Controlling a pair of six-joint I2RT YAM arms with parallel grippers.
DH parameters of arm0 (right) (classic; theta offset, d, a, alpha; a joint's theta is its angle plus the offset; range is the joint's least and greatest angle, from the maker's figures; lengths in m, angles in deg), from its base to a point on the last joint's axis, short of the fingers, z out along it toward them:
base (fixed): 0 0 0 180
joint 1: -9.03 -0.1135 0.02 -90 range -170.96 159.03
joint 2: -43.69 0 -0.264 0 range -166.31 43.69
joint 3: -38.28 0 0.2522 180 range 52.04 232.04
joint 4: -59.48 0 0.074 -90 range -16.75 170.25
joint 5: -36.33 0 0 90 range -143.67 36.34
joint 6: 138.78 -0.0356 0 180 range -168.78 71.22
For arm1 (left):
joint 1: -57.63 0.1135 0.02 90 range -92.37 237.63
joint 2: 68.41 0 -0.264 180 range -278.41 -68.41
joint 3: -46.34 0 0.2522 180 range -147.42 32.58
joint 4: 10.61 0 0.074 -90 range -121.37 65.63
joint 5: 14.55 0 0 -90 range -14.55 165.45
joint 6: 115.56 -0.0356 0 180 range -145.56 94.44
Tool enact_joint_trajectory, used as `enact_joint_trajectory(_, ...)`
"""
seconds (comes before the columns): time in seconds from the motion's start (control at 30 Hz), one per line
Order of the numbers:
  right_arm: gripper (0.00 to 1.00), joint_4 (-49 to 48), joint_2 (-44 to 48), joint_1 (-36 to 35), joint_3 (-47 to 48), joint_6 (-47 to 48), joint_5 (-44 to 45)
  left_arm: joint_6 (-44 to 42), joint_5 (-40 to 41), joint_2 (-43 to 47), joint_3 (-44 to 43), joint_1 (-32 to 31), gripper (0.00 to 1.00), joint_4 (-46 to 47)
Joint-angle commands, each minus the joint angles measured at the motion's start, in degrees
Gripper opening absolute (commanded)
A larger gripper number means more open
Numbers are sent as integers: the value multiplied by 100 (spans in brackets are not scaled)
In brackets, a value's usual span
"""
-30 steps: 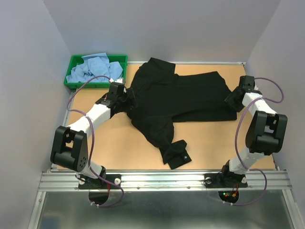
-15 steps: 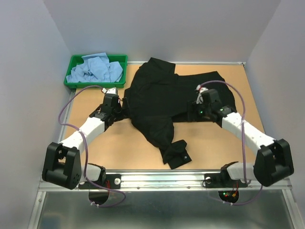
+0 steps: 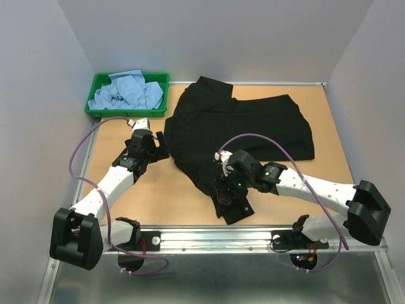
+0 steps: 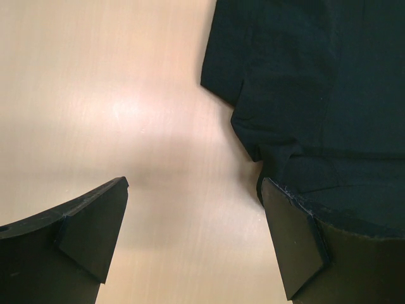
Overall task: Fold and stack the long sleeve shirts
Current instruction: Fold the shirt
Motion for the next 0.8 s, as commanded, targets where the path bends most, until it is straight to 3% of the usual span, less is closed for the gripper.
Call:
enact_joint_trajectory(0.0, 80, -7, -158, -217, -158, -32, -234, -67, 285, 182, 175, 27, 99, 271)
enact_joint_trajectory(0.1, 72, -7, -457, -279, -132, -41, -313, -49, 277, 155, 202, 27, 99, 307)
enact_joint_trajectory(0.13, 62, -16, -518, -279, -80, -41, -314, -49, 277, 164, 193, 27, 99, 324)
enact_joint_trajectory(0.17, 62, -7, -589, -279, -53, -41, -314, -49, 285, 164, 202, 27, 99, 324)
enact_joint_trajectory(0.23, 14, -7, -685, -288, 157, 11, -218, -67, 320, 199, 202, 27, 99, 368)
enact_joint_trajectory(0.3, 1, 2, -677, -288, 412, 38, 2, -84, 329, 217, 202, 27, 99, 395)
enact_joint_trajectory(0.57, 1, 265, -1132, 88, 2275, 626, 1987, -58, 286, 226, 211, 27, 99, 421)
enact_joint_trajectory(0.77, 1, 257, -1863, 905, 3628, 934, 2227, -49, 233, 199, 220, 27, 99, 421)
